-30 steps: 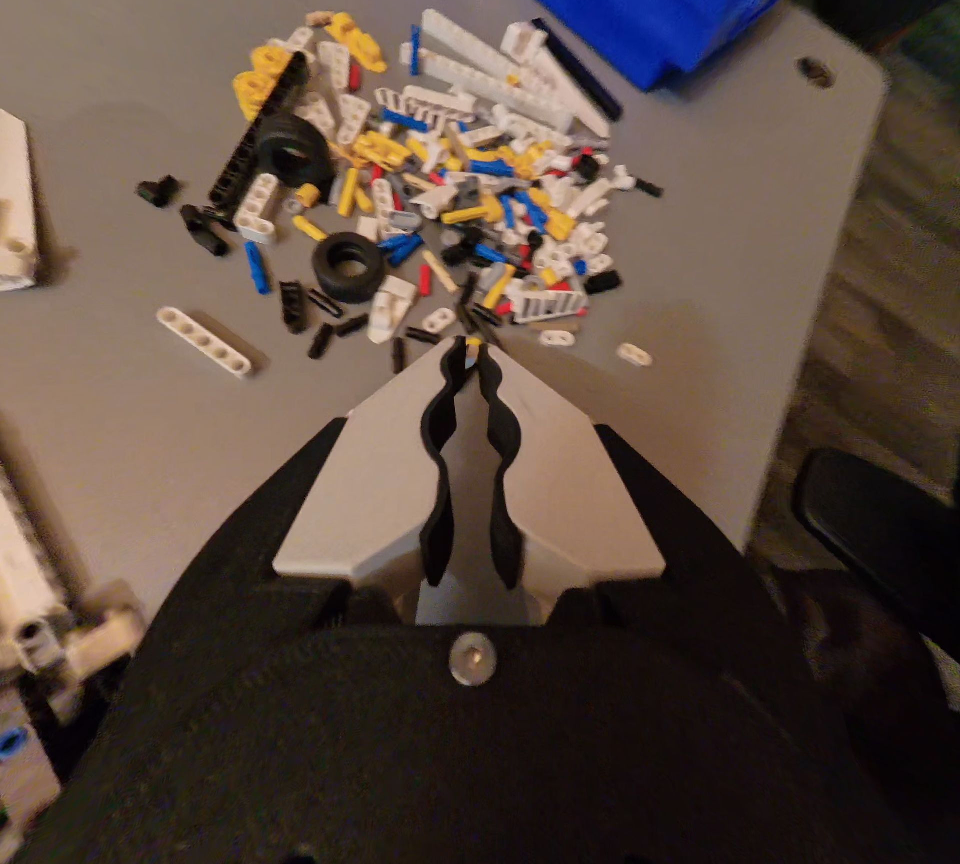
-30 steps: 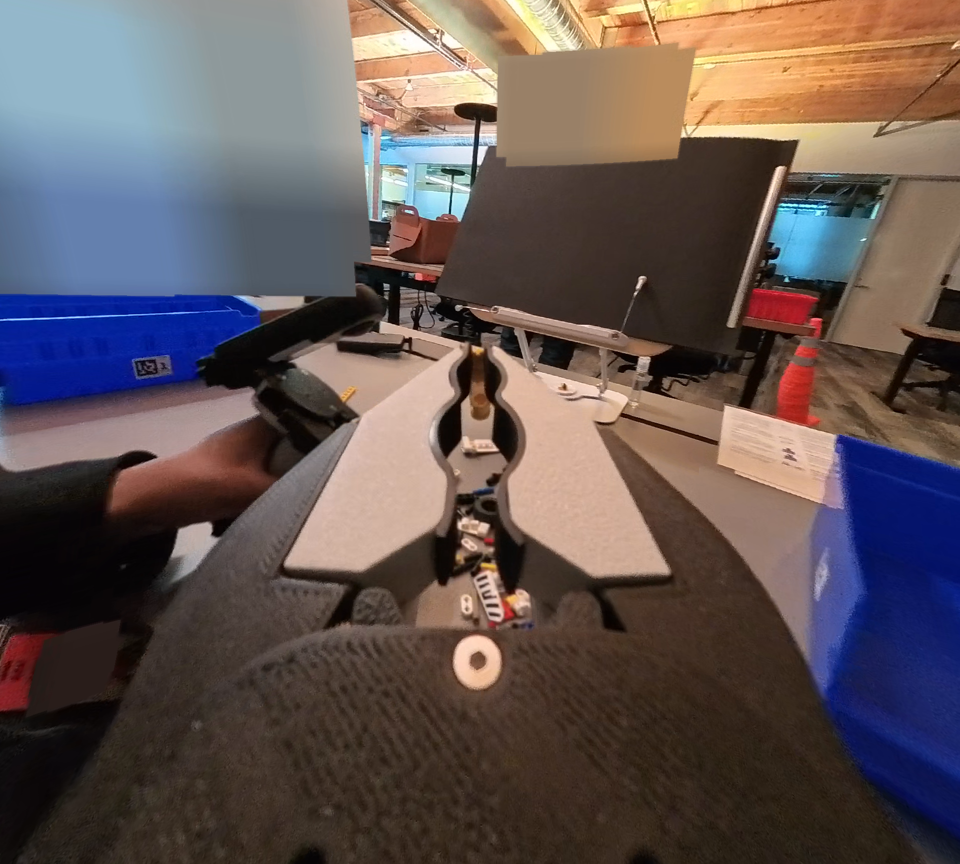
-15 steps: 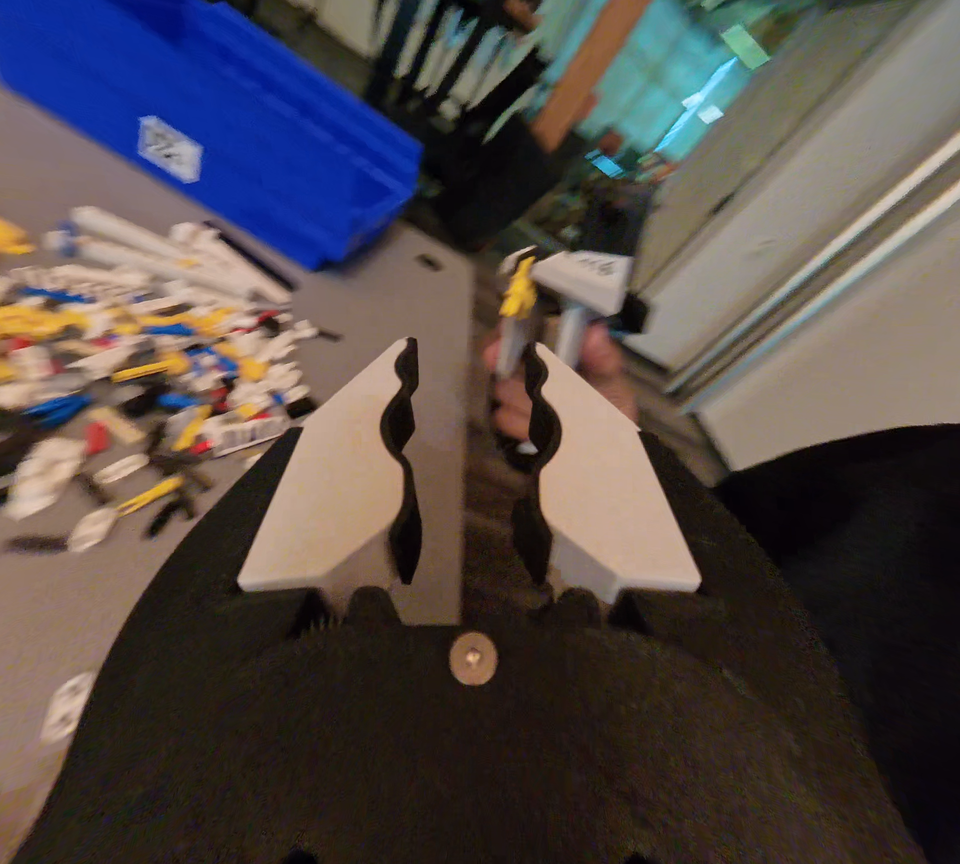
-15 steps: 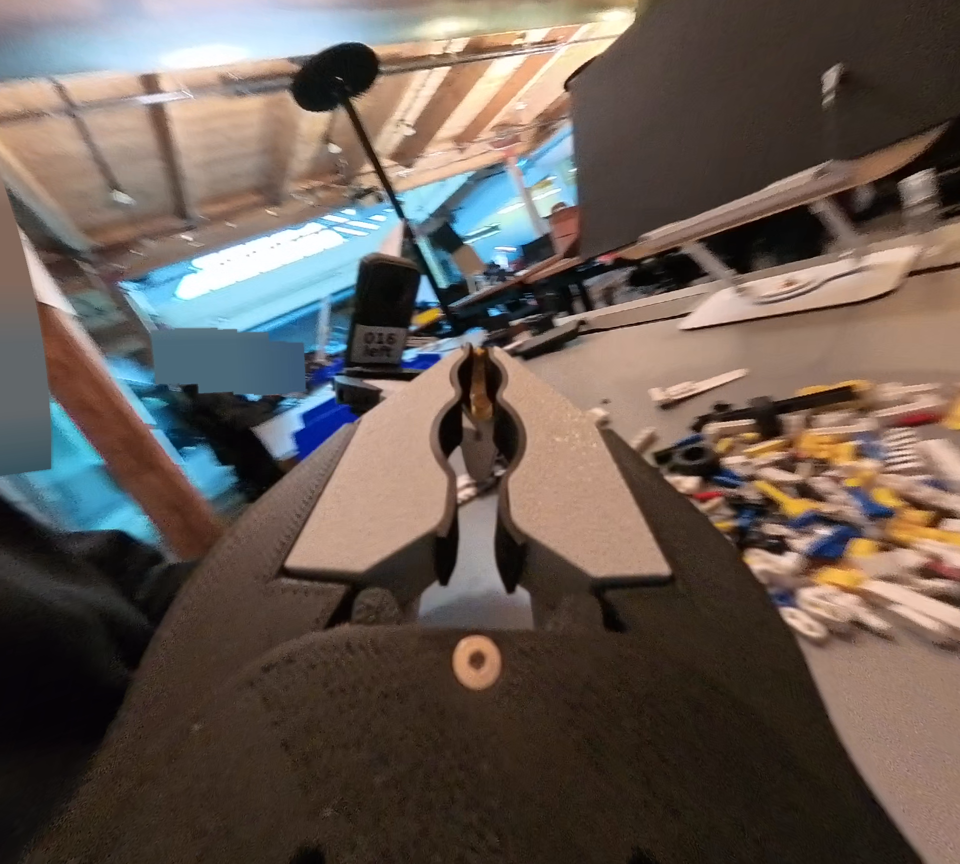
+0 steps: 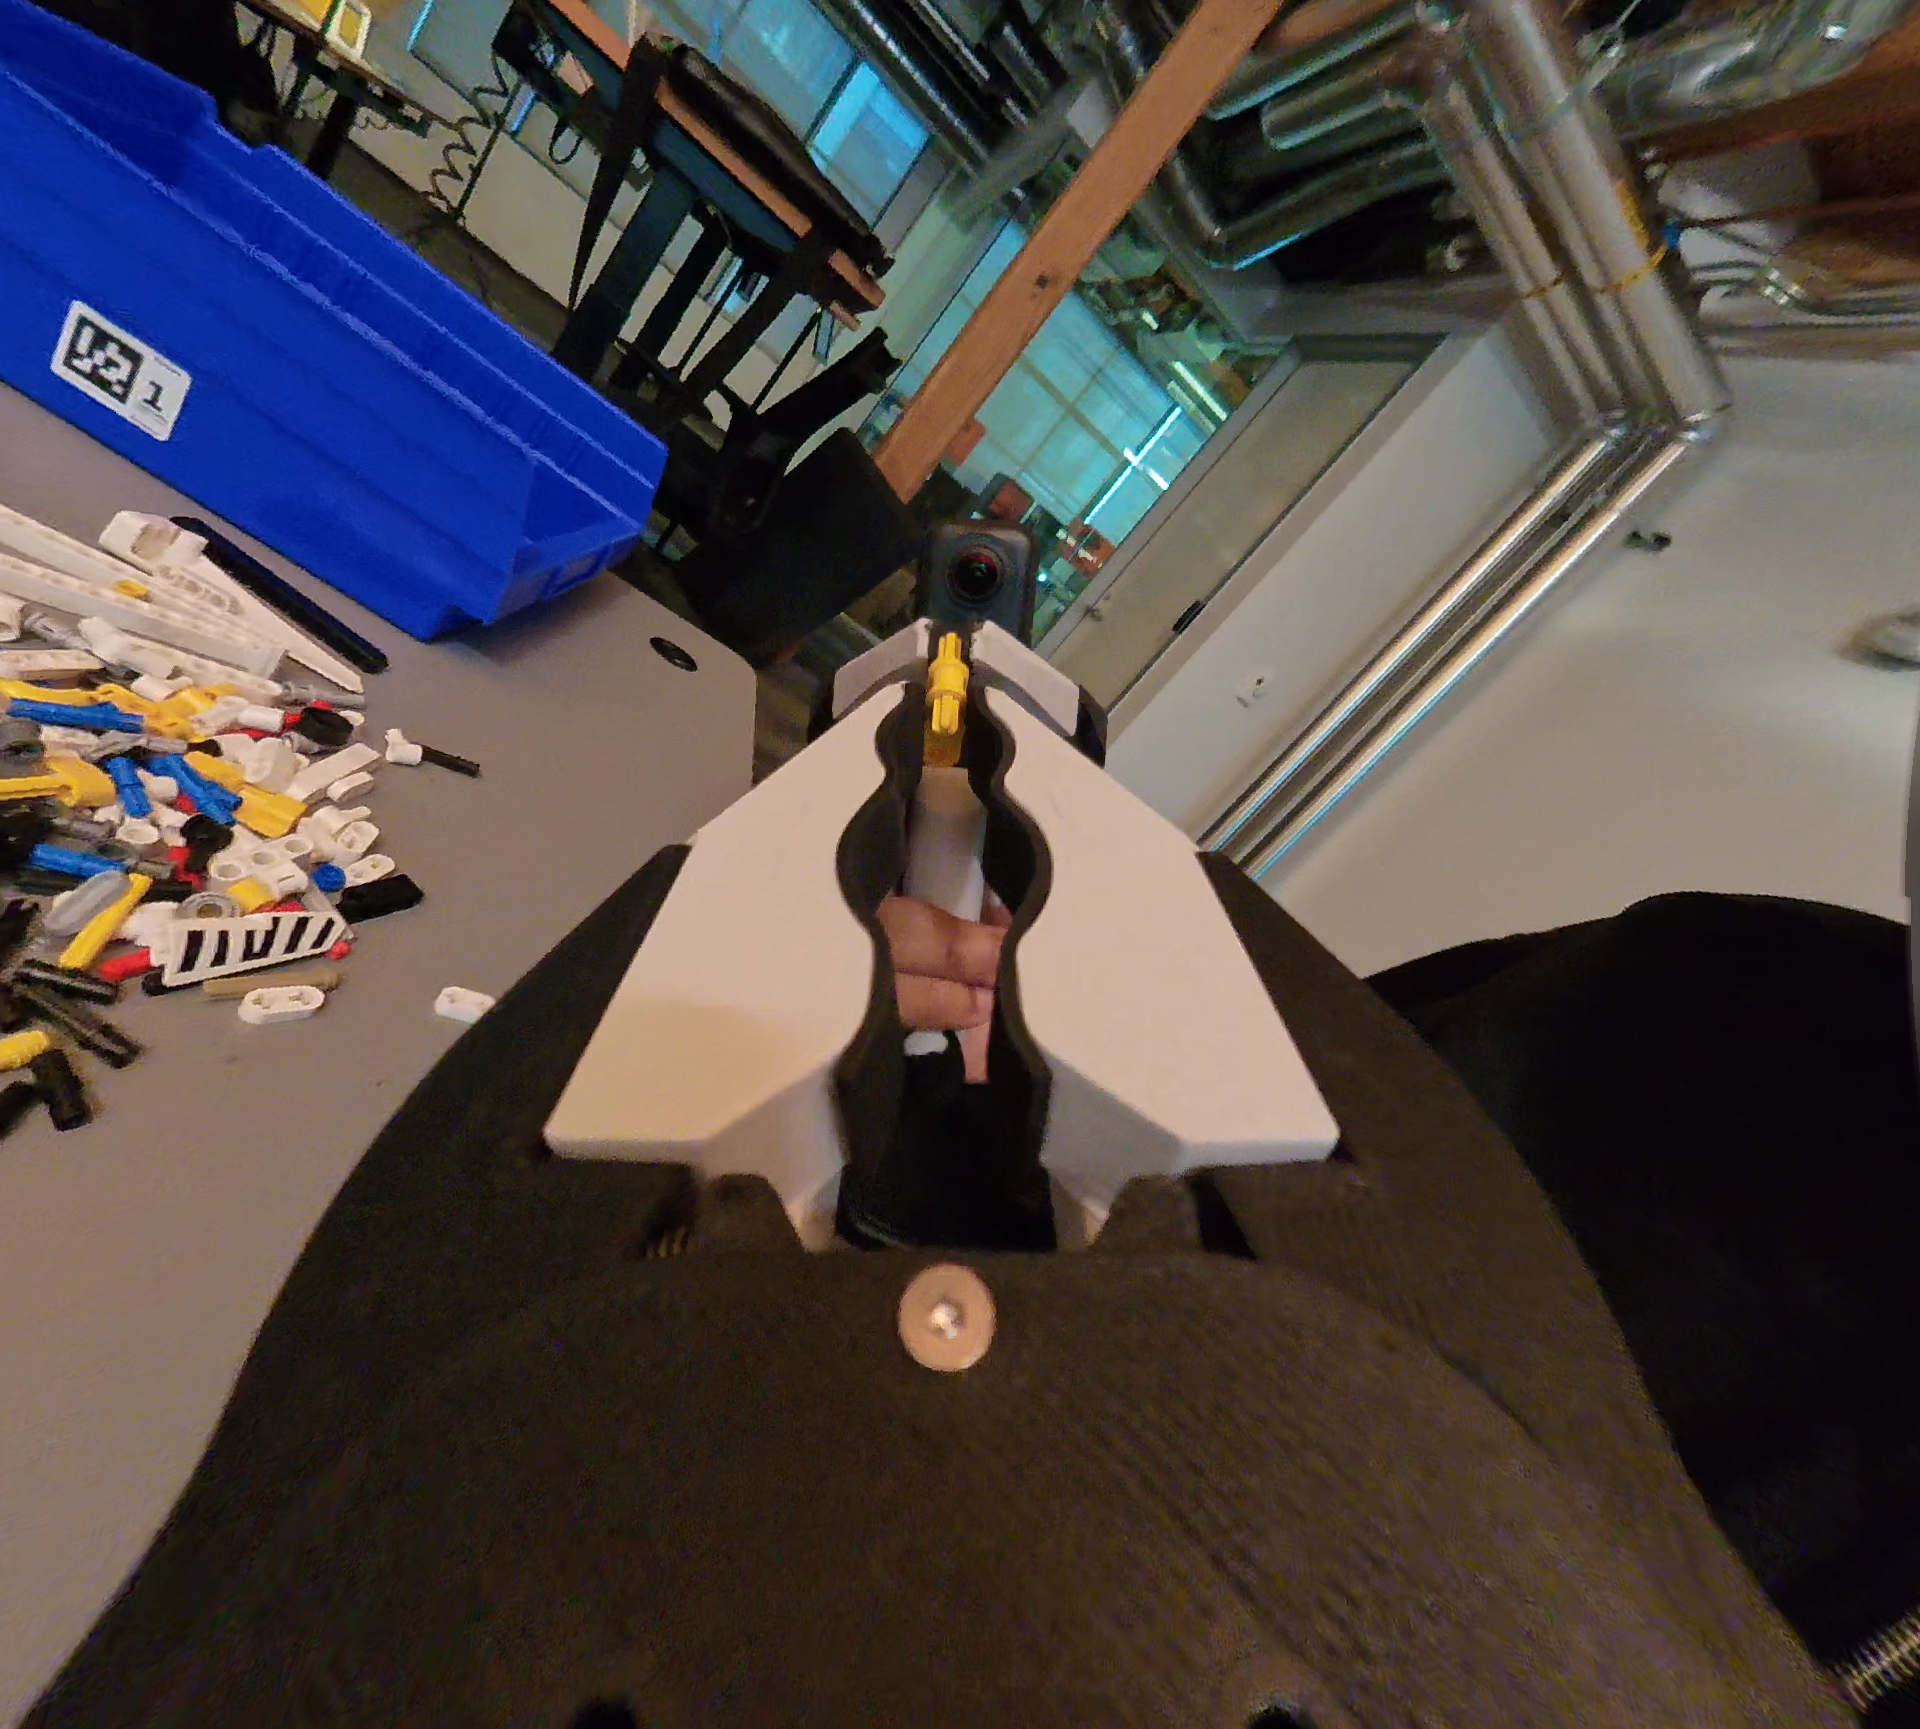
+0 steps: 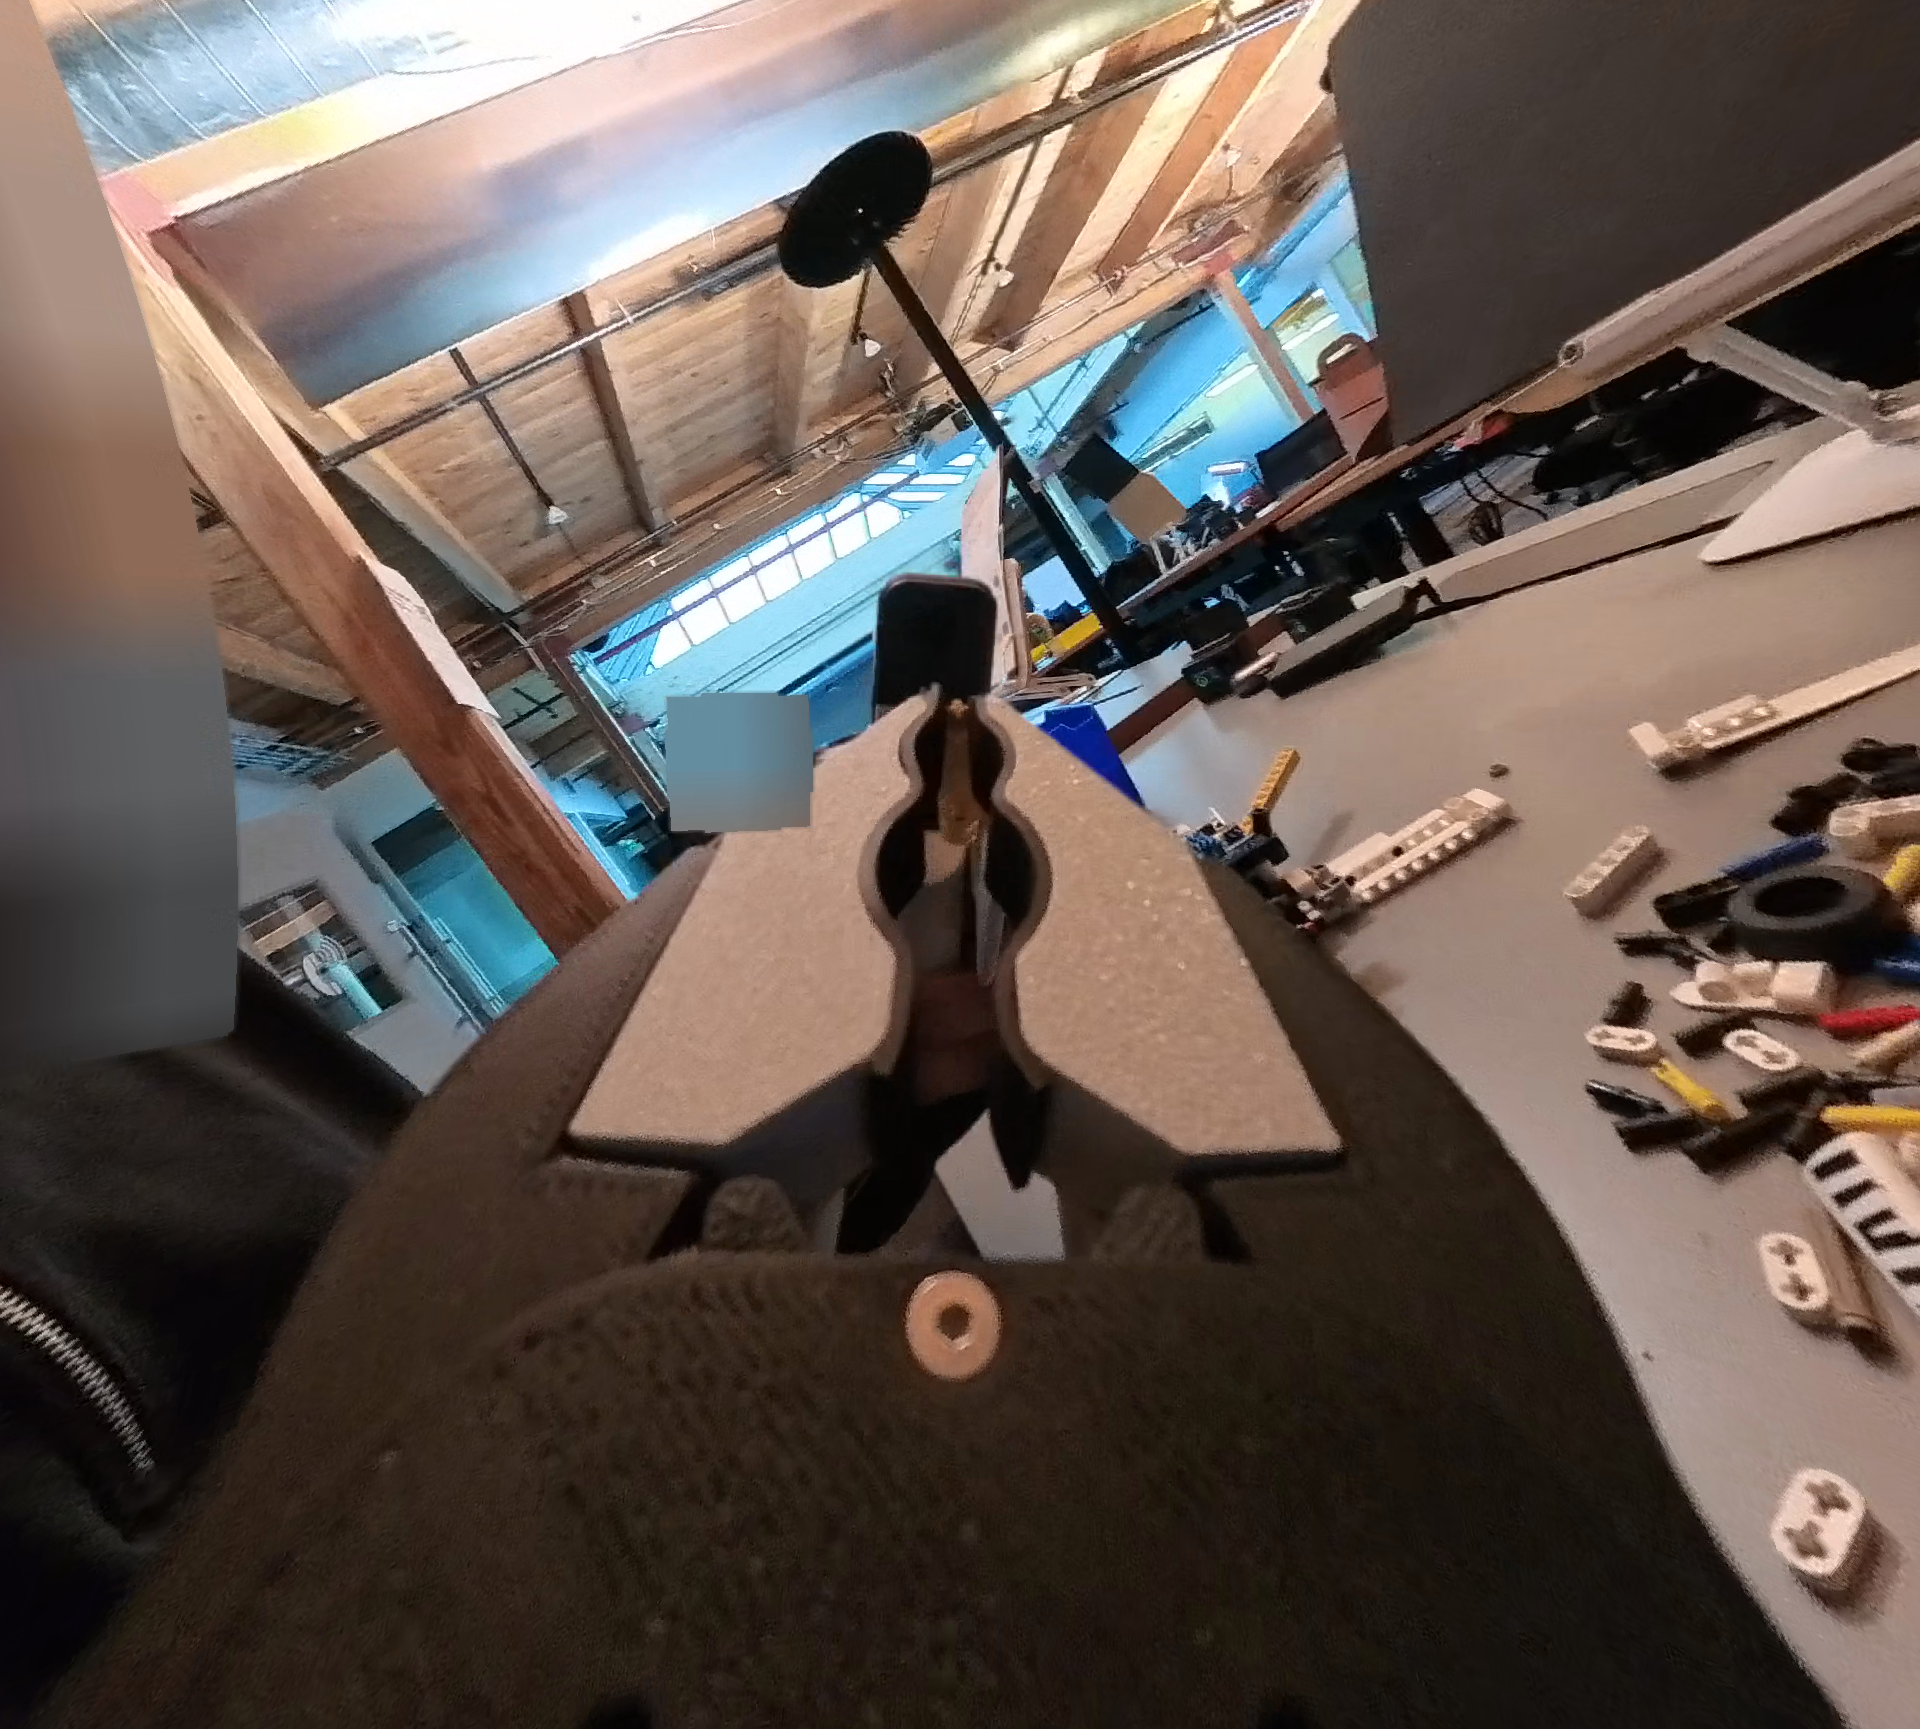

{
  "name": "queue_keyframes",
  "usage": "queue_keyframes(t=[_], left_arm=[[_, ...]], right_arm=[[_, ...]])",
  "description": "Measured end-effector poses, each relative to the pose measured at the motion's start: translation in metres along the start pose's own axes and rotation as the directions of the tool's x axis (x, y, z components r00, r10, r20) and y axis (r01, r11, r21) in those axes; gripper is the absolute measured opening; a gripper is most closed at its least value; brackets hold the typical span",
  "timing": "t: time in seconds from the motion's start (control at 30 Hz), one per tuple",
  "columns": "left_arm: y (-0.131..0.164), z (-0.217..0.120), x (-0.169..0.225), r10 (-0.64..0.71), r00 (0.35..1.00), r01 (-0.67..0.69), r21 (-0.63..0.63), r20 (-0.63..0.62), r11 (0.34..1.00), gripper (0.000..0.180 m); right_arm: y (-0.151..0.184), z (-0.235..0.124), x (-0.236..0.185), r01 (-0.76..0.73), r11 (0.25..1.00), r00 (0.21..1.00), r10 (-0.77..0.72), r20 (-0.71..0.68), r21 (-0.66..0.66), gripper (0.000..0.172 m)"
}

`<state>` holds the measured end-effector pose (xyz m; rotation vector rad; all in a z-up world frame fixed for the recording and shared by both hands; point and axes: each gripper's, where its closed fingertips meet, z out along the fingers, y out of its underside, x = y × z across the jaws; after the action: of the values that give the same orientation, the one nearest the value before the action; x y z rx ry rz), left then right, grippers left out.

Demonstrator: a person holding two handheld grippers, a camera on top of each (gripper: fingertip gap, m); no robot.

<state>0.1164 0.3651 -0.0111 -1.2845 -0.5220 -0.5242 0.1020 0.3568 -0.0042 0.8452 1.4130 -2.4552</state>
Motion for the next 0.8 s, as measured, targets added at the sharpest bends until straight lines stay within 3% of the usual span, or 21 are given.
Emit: queue_keyframes(t=[0.27, 0.3, 0.37, 0.43, 0.53, 0.63, 0.8], left_arm=[[-0.002, 0.002, -0.001, -0.011, 0.999, 0.006, 0.113, 0.042, 0.994, 0.005], [-0.003, -0.002, -0.001, -0.011, 0.999, 0.004, 0.137, 0.047, 0.991, 0.005], [-0.009, -0.022, -0.006, -0.036, 0.996, 0.017, 0.223, 0.082, 0.975, 0.005], [-0.010, -0.034, -0.008, -0.076, 0.996, 0.060, 0.241, 0.056, 0.969, 0.005], [-0.008, -0.037, -0.009, -0.099, 0.995, 0.089, 0.245, 0.030, 0.965, 0.005], [-0.003, -0.038, -0.007, -0.058, 0.996, 0.041, 0.218, 0.072, 0.975, 0.005], [0.000, -0.054, -0.014, -0.027, 0.987, -0.006, 0.200, 0.160, 0.980, 0.005]], right_arm=[[-0.008, -0.003, 0.000, 0.025, 0.998, 0.999, -0.022, -0.042, 0.064, 0.001], [-0.019, -0.010, 0.007, 0.000, 0.987, 0.997, 0.012, -0.079, 0.161, 0.001], [-0.067, -0.059, 0.034, -0.056, 0.900, 0.981, 0.130, -0.142, 0.433, 0.000], [-0.076, -0.079, 0.043, 0.071, 0.935, 0.966, 0.023, -0.259, 0.347, 0.001], [-0.062, -0.060, 0.026, 0.226, 0.951, 0.937, -0.152, -0.315, 0.212, 0.001], [-0.037, -0.038, 0.034, 0.277, 0.959, 0.909, -0.240, -0.340, 0.065, 0.002], [0.002, -0.046, 0.099, 0.213, 0.933, 0.797, -0.338, -0.501, -0.292, 0.003]])
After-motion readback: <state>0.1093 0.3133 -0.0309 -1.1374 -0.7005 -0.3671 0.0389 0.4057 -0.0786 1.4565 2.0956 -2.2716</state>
